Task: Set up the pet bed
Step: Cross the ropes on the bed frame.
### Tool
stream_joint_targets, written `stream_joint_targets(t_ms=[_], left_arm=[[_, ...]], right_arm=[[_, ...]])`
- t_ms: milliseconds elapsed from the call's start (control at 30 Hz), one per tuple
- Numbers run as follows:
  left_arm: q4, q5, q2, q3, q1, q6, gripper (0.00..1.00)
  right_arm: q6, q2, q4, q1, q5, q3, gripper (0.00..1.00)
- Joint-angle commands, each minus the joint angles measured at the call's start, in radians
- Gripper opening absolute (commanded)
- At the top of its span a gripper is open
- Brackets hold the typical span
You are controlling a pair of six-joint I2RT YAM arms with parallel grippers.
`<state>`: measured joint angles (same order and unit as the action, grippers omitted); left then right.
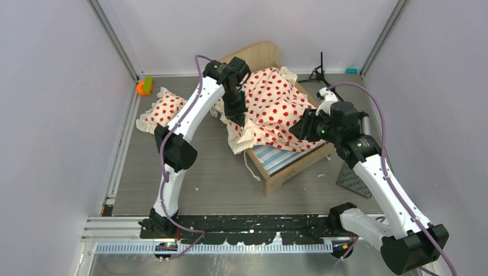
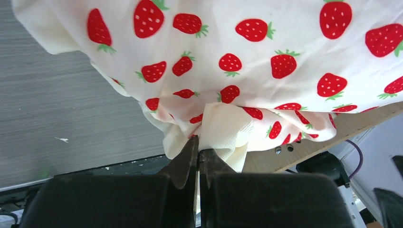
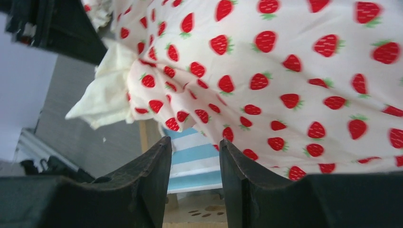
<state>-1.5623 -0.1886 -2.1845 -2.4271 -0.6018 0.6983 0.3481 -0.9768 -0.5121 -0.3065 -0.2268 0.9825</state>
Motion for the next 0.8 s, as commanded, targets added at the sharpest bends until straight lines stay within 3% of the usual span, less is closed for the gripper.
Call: stream_joint_targets(t_ms=[0,200,300,600,767], left_arm=[[-0.134,0.012,0.057,-0.044,0.018,-0.046,0.00],[-0.121,0.011,0.030,-0.080,0.053,-0.056,0.00],[-0.101,-0.006,0.033,-0.070,0.071,-0.062,0.00],[-0.086,-0.043,0.041,-0.013,0.103,-0.100,0.00],[-0.081,-0.064,0.036,-0.016,0.124,-0.105,0.00]], right_arm=[[-0.028,-0.020,0.094,-0.002,-0.255,-0.020,0.46],[-0.028,-0.038,0.162,-0.004,-0.464,-0.047,0.54],[-0.030,-0.067,0.178,-0.032,-0.485,-0.047,0.58],[-0.085,-0.168,0.153,-0.273,-0.265,-0.025,0.64],[-0.089,-0.230,0.173,-0.341,-0.152,-0.028,0.66]])
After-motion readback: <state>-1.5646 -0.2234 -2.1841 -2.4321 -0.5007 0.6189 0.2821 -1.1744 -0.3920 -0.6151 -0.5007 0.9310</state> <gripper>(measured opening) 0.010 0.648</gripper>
